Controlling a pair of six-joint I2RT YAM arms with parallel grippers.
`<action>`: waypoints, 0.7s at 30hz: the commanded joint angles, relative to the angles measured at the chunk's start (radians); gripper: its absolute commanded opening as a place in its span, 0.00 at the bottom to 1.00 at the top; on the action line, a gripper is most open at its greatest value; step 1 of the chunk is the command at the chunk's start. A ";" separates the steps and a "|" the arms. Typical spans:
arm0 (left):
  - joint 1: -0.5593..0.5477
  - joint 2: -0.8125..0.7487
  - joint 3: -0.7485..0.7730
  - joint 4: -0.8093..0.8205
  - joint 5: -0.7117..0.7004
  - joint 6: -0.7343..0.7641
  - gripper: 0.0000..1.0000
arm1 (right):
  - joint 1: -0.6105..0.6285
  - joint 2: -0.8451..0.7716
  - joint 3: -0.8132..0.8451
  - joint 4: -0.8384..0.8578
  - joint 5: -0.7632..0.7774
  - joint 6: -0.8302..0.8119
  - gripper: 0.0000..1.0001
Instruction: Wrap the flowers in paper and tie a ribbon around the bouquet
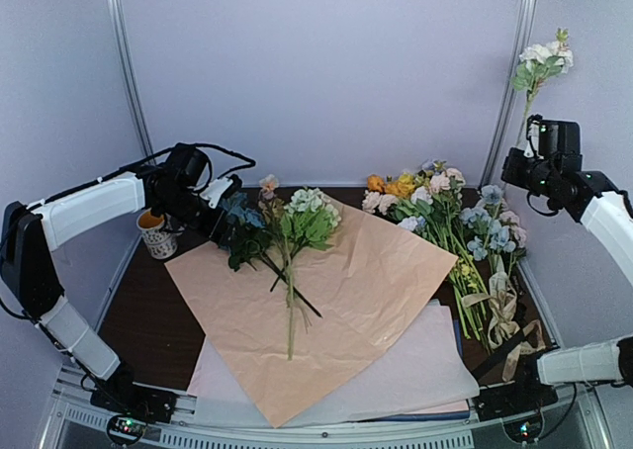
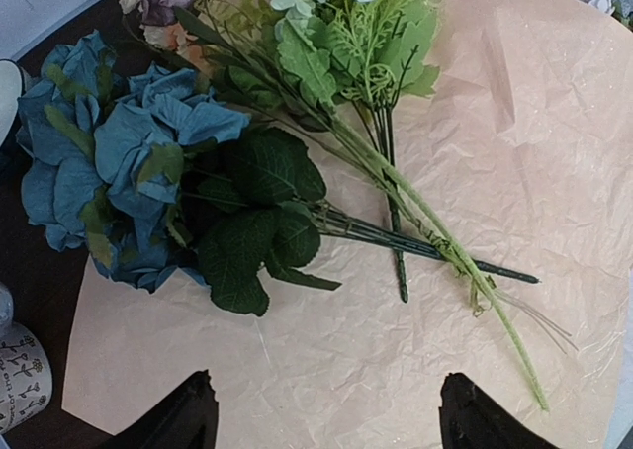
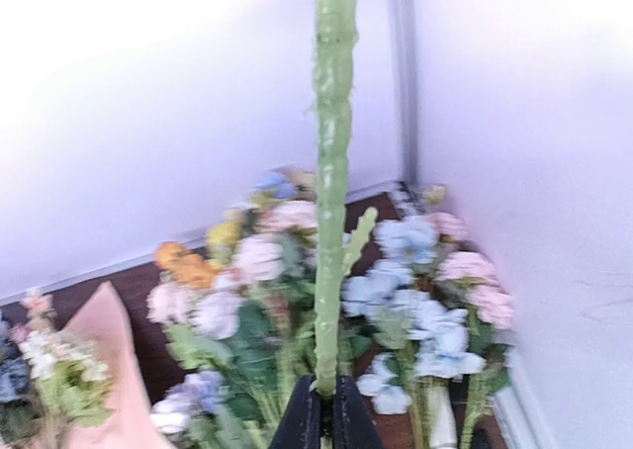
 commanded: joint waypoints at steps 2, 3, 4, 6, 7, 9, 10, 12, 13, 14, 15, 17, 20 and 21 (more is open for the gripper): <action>0.015 0.010 -0.003 0.035 0.040 0.002 0.81 | 0.267 0.068 -0.060 0.203 -0.269 0.216 0.00; 0.014 0.010 -0.005 0.035 0.041 0.001 0.81 | 0.323 0.101 -0.061 0.246 -0.300 0.253 0.00; 0.014 0.009 -0.005 0.035 0.042 0.001 0.81 | 0.380 0.146 -0.056 0.290 -0.333 0.294 0.00; 0.016 0.008 -0.007 0.036 0.042 0.001 0.81 | 0.470 0.251 -0.028 0.360 -0.391 0.357 0.00; 0.016 0.007 -0.009 0.035 0.040 0.001 0.81 | 0.511 0.310 -0.002 0.371 -0.401 0.376 0.00; 0.016 0.003 -0.011 0.036 0.037 0.001 0.81 | 0.581 0.425 0.058 0.375 -0.381 0.418 0.00; 0.017 0.001 -0.012 0.035 0.037 0.001 0.81 | 0.613 0.483 0.069 0.401 -0.389 0.441 0.00; 0.017 -0.001 -0.013 0.035 0.034 0.001 0.81 | 0.664 0.595 0.137 0.417 -0.409 0.461 0.00; 0.018 -0.002 -0.013 0.035 0.034 0.001 0.81 | 0.687 0.645 0.169 0.413 -0.404 0.475 0.00; 0.018 -0.003 -0.013 0.035 0.035 0.000 0.81 | 0.705 0.700 0.206 0.412 -0.409 0.485 0.00; 0.019 -0.004 -0.012 0.034 0.035 0.001 0.81 | 0.720 0.763 0.243 0.405 -0.414 0.492 0.00; 0.020 -0.006 -0.012 0.034 0.035 0.001 0.81 | 0.746 0.853 0.316 0.376 -0.421 0.498 0.00; 0.022 -0.011 -0.012 0.030 0.035 0.001 0.81 | 0.772 0.960 0.400 0.312 -0.412 0.489 0.00; 0.022 -0.011 -0.012 0.030 0.034 0.001 0.81 | 0.774 0.985 0.416 0.295 -0.410 0.496 0.00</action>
